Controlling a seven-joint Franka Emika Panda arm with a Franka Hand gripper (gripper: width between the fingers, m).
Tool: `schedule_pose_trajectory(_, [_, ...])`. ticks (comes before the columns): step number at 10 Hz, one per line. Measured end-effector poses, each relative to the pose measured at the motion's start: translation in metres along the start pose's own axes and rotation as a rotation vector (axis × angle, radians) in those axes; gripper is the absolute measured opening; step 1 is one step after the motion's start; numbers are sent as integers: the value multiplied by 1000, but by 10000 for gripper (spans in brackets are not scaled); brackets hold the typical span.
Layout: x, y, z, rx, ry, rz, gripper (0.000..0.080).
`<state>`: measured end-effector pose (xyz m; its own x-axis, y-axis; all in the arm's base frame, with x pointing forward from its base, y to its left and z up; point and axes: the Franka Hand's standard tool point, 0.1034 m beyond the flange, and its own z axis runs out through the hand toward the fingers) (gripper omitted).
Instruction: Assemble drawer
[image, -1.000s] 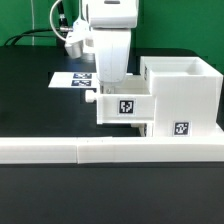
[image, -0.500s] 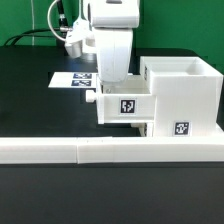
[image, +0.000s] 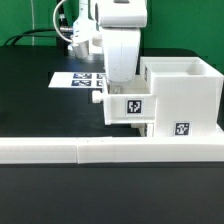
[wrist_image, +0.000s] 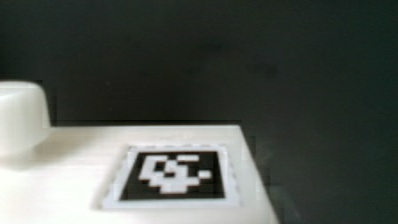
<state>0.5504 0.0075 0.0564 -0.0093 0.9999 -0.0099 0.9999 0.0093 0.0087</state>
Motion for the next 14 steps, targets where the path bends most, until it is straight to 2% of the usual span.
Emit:
schedule_pose_trajectory(4, [7,-2,2,4,0,66,42])
schedule_pose_trajectory(11, [4,-2,3,7,0,71,55])
schedule_pose_trajectory(14, [2,1,-5,17,-6,74,535])
